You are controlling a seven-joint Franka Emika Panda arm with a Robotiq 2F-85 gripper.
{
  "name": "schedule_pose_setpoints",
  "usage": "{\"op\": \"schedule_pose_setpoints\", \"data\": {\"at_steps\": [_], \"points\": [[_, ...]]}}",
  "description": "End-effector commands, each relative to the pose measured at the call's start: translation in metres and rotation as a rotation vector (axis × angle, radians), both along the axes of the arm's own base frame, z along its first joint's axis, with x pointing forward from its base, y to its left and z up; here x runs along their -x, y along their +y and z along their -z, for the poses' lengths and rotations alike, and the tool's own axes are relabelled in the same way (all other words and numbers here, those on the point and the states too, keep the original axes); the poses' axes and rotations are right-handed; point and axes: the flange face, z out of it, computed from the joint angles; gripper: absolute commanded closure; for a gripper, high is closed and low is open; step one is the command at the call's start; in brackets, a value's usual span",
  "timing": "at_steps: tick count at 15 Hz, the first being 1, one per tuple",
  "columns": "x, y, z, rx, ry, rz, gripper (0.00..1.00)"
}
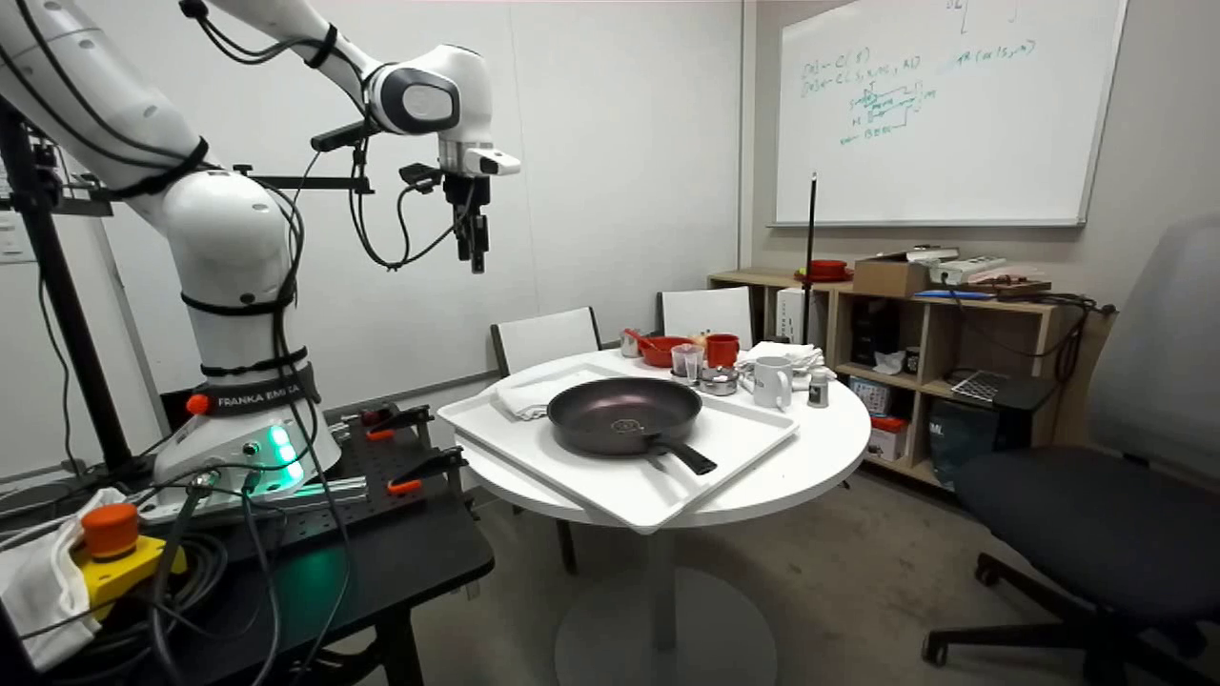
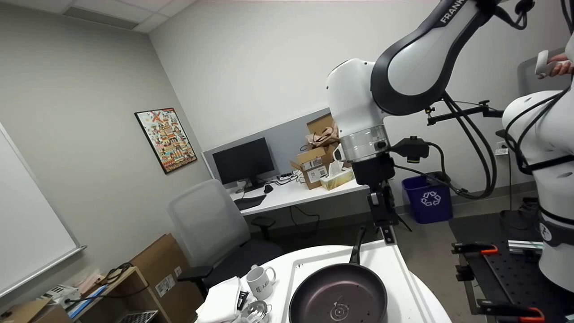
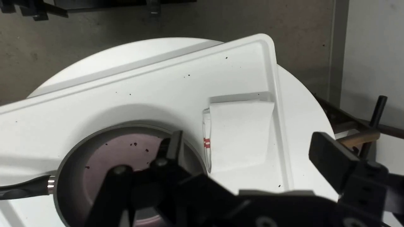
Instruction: Use the towel to wipe the pan
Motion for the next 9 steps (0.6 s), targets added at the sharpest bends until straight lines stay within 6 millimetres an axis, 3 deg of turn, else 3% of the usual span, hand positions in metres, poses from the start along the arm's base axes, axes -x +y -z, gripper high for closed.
{"op": "schedule_pose_setpoints", "data": {"at_steps": [1, 3, 9], "points": [[-0.031, 0.012, 0.015, 0.005, 0.023, 0.018, 0.00], [-0.046, 0.018, 0.026, 0.011, 0.033, 0.028, 0.00], [-0.080, 0.067, 0.084, 0.117, 0.042, 0.020, 0.00]]}}
